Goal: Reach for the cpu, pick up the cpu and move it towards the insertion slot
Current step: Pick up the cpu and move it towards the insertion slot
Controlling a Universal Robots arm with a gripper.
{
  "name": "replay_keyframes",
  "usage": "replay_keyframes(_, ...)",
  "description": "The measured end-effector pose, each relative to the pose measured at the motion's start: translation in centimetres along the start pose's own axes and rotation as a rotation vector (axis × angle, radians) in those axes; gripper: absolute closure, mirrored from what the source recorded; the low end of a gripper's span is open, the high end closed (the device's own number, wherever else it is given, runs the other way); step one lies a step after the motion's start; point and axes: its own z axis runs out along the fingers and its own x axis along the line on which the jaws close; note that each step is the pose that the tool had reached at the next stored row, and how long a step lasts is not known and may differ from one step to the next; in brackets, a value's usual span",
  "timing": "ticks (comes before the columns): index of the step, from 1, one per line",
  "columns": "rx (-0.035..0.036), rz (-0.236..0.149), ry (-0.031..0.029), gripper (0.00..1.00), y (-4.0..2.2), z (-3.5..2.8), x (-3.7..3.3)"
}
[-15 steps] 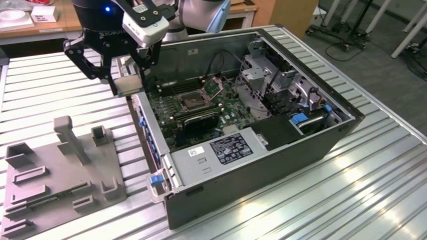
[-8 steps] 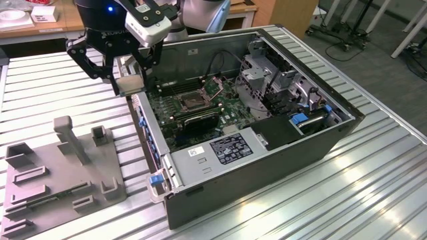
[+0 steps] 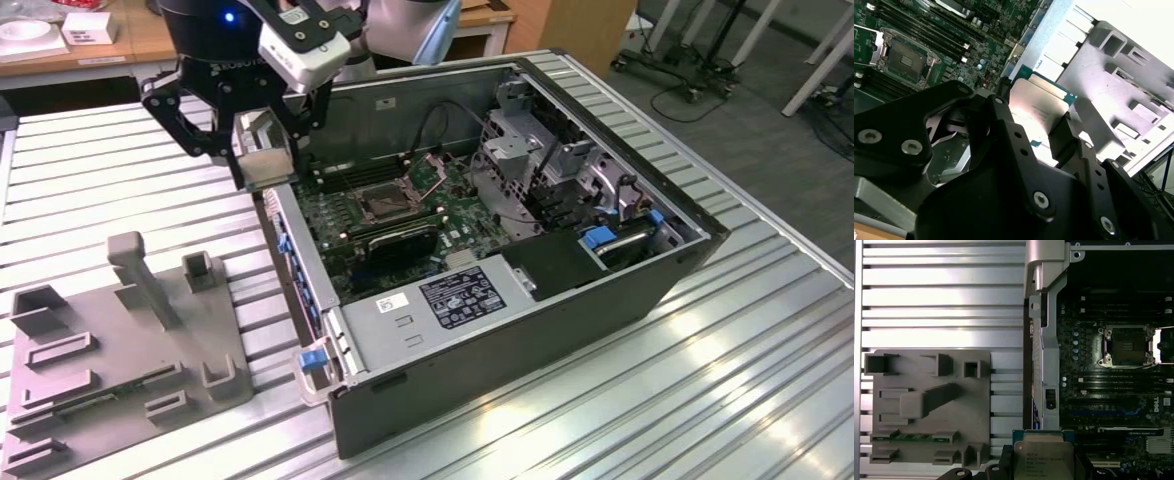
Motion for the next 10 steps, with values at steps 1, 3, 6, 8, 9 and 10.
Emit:
replay_keyframes(1,0.0,0.0,0.0,0.45,0.0,0.0,-0.02)
replay_keyframes(3,0.0,0.0,0.0,0.45,0.0,0.01,-0.1)
replay_keyframes(6,-0.0001,0.0,0.0,0.45,0.02,0.02,-0.25)
replay_keyframes(8,-0.0001,0.0,-0.0001,0.45,0.04,0.03,-0.41)
replay_keyframes(9,0.0,0.0,0.0,0.45,0.04,0.03,-0.45)
replay_keyframes(10,0.0,0.0,0.0001,0.45,0.05,0.03,-0.5)
